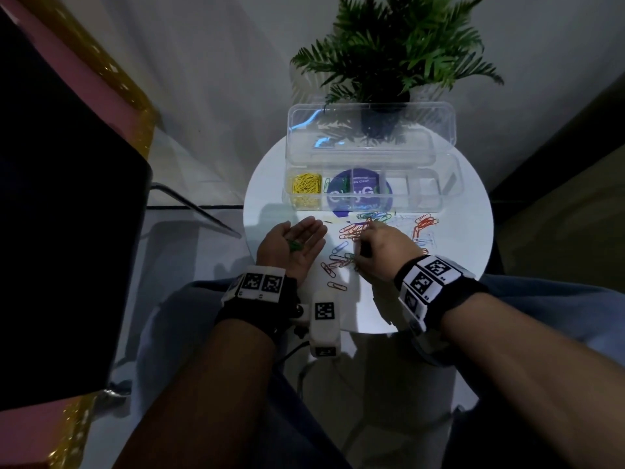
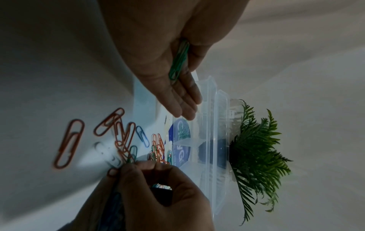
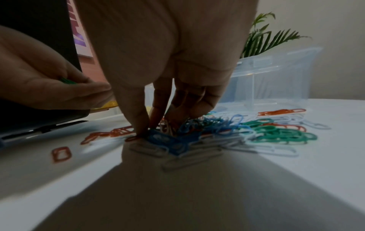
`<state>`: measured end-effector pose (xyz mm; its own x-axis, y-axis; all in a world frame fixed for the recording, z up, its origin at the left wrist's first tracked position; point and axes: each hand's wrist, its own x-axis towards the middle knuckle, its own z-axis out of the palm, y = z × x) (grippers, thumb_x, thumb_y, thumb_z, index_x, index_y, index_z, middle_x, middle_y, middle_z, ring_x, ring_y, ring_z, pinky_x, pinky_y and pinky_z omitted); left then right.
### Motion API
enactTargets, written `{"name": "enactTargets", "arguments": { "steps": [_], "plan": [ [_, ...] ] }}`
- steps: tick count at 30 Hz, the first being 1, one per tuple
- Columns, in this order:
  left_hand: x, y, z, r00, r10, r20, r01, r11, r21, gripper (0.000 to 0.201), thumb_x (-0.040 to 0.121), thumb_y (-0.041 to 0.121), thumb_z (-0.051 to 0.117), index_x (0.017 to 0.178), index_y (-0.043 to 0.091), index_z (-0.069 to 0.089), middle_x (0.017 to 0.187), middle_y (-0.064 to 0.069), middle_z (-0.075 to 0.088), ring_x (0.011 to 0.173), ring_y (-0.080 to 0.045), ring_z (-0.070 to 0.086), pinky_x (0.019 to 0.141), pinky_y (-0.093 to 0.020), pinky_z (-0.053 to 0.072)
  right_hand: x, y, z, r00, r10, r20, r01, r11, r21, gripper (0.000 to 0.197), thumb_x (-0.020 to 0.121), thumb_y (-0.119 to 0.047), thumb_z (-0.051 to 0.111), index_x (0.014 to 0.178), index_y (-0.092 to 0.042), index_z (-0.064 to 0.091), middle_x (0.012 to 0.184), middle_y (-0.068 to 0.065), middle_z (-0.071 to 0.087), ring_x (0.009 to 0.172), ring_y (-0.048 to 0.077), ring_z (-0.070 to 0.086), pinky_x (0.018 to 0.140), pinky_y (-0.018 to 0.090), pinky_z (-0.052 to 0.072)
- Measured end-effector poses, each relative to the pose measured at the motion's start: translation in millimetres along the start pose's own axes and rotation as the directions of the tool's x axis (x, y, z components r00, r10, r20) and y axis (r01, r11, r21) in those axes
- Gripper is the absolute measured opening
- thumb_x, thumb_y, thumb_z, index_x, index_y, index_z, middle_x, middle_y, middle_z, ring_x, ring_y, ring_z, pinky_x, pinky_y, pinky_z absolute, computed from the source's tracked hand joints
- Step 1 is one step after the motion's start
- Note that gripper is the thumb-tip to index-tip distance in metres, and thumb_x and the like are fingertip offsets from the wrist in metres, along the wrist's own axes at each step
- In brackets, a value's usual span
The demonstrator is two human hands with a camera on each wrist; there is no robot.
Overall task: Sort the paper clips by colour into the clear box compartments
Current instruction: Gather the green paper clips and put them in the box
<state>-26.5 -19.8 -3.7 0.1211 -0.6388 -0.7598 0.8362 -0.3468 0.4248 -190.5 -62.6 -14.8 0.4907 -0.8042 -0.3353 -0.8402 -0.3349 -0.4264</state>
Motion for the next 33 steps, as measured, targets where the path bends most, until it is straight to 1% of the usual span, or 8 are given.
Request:
{"name": "enactTargets", "arguments": {
  "steps": [6, 10, 13, 15, 22, 26, 30, 33],
  "plan": [
    [0, 0, -1, 1.0, -0.002, 0.01, 0.002, 1.0, 0.009, 0.041, 0.099, 0.024, 0.029, 0.086, 0.003, 0.062, 0.067, -0.008, 0.072, 0.083, -0.02, 0.063, 0.079, -0.028, 0.048, 1, -1, 0, 1.0, 0.006, 0.02, -0.007, 1.0, 0.016, 0.026, 0.094, -0.02, 0.044, 0.097, -0.001, 0.062, 0.106, 0.016, 0.052, 0.093, 0.031, 0.056, 0.077, 0.03, 0.041],
    [-1, -1, 0, 1.0, -0.003, 0.013, 0.003, 1.0, 0.015, 0.041, 0.099, 0.024, 0.029, 0.085, 0.003, 0.061, 0.066, -0.007, 0.072, 0.083, -0.02, 0.063, 0.078, -0.028, 0.048, -4, 3, -8, 0.998, -0.013, 0.054, 0.01, 0.998, 0.066, 0.021, 0.092, -0.019, 0.051, 0.101, -0.002, 0.062, 0.109, 0.015, 0.054, 0.096, 0.029, 0.057, 0.084, 0.033, 0.043],
    [-1, -2, 1, 1.0, -0.002, 0.01, 0.002, 1.0, 0.021, 0.041, 0.1, 0.024, 0.03, 0.085, 0.003, 0.061, 0.066, -0.007, 0.072, 0.082, -0.019, 0.063, 0.077, -0.028, 0.049, -6, 7, -15, 0.999, 0.004, 0.046, -0.013, 0.978, 0.207, 0.009, 0.089, -0.013, 0.057, 0.089, -0.006, 0.063, 0.085, 0.001, 0.066, 0.082, 0.017, 0.06, 0.081, 0.029, 0.047],
    [-2, -3, 2, 1.0, -0.004, 0.012, 0.004, 1.0, 0.027, 0.041, 0.1, 0.024, 0.03, 0.085, 0.003, 0.061, 0.066, -0.008, 0.072, 0.082, -0.019, 0.063, 0.077, -0.028, 0.049, -8, 9, -18, 1.0, 0.016, 0.005, -0.017, 0.966, 0.259, 0.009, 0.087, -0.01, 0.059, 0.079, -0.014, 0.06, 0.071, -0.008, 0.06, 0.074, 0.014, 0.058, 0.074, 0.024, 0.045],
    [-3, -12, 9, 0.999, -0.051, 0.014, 0.05, 0.997, 0.065, 0.041, 0.1, 0.024, 0.029, 0.087, 0.001, 0.061, 0.081, -0.013, 0.068, 0.08, -0.023, 0.063, 0.072, -0.031, 0.052, -9, -20, -26, 0.976, -0.134, -0.169, 0.187, 0.917, 0.353, 0.011, 0.086, -0.011, 0.062, 0.096, -0.008, 0.066, 0.085, 0.009, 0.069, 0.079, 0.023, 0.063, 0.071, 0.022, 0.044],
    [-1, -18, 14, 0.996, -0.083, 0.036, 0.083, 0.996, -0.019, 0.033, 0.098, 0.02, 0.033, 0.079, 0.003, 0.054, 0.056, -0.01, 0.061, 0.055, -0.021, 0.06, 0.05, -0.025, 0.053, -11, -36, -20, 0.955, -0.267, -0.13, 0.292, 0.92, 0.261, 0.025, 0.089, -0.012, 0.053, 0.106, -0.019, 0.068, 0.101, 0.003, 0.072, 0.094, 0.021, 0.067, 0.085, 0.033, 0.051],
    [0, -14, 15, 0.995, -0.086, 0.047, 0.087, 0.996, -0.012, 0.041, 0.099, 0.02, 0.029, 0.085, -0.001, 0.06, 0.067, -0.015, 0.07, 0.079, -0.024, 0.063, 0.071, -0.032, 0.051, -5, -17, -25, 0.966, -0.021, -0.259, 0.079, 0.973, 0.218, 0.023, 0.093, -0.014, 0.048, 0.108, -0.01, 0.064, 0.11, 0.01, 0.063, 0.099, 0.027, 0.059, 0.083, 0.027, 0.042],
    [-1, -9, 14, 0.996, -0.085, 0.036, 0.086, 0.996, -0.005, 0.042, 0.099, 0.021, 0.028, 0.086, -0.001, 0.061, 0.068, -0.014, 0.071, 0.085, -0.024, 0.062, 0.091, -0.032, 0.045, 2, 11, -23, 0.99, 0.112, -0.087, -0.111, 0.994, 0.016, 0.031, 0.091, -0.013, 0.047, 0.12, -0.012, 0.059, 0.124, 0.012, 0.052, 0.111, 0.031, 0.053, 0.092, 0.034, 0.044]
  ]
}}
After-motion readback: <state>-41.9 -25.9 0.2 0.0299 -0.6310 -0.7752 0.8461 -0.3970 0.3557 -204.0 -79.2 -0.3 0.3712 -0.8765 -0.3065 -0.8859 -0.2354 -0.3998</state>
